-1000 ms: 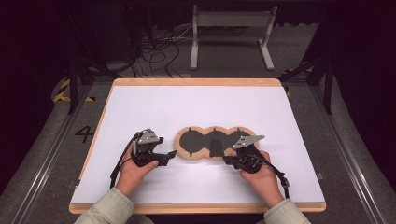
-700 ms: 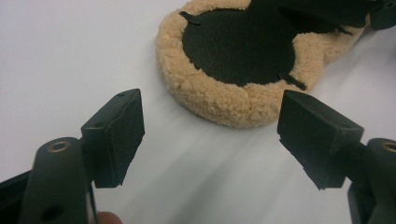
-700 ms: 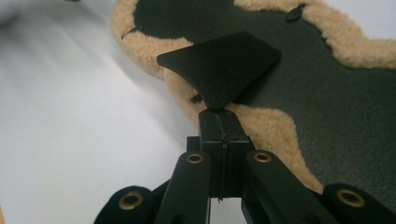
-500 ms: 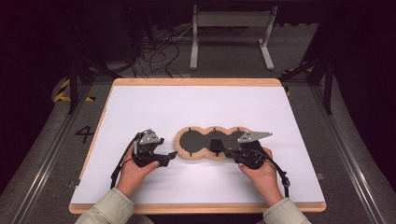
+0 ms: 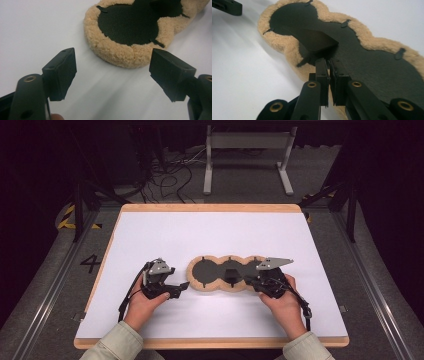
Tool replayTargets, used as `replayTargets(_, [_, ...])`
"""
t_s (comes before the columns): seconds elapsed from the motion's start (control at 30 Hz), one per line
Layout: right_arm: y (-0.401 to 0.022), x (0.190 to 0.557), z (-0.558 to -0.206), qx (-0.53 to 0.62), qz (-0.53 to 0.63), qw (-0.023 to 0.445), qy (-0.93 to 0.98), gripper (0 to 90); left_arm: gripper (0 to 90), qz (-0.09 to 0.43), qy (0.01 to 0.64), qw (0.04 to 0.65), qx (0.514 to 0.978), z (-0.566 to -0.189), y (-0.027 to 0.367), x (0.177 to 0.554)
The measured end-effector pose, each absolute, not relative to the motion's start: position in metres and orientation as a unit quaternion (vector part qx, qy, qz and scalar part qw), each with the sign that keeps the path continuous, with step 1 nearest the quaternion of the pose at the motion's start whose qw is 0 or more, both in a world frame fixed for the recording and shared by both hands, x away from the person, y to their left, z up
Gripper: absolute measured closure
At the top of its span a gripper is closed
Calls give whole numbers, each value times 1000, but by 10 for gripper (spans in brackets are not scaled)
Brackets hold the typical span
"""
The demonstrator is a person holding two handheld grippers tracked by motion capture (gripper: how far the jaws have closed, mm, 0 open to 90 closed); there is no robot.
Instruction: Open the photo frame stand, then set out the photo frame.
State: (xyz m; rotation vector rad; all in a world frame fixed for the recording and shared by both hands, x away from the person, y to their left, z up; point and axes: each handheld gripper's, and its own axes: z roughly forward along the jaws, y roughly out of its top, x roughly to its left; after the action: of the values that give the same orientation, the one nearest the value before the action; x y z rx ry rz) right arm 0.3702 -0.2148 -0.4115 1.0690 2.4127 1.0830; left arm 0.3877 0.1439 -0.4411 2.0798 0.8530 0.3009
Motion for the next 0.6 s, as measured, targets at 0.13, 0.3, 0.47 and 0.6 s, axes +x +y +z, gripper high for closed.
replayTargets(0.13, [-219,367,-404,366,365,163,840,832,230,122,344,423,830,-438,145,387])
replayTargets(0.3, [-229,364,-391,363,368,180,837,795,230,128,354,417,827,-435,146,388])
replayTargets(0.47, [-240,365,-386,367,383,179,829,754,225,124,379,413,819,-432,150,389])
replayTargets(0.6, [-249,367,-384,379,388,176,821,711,234,119,391,413,814,-431,154,390])
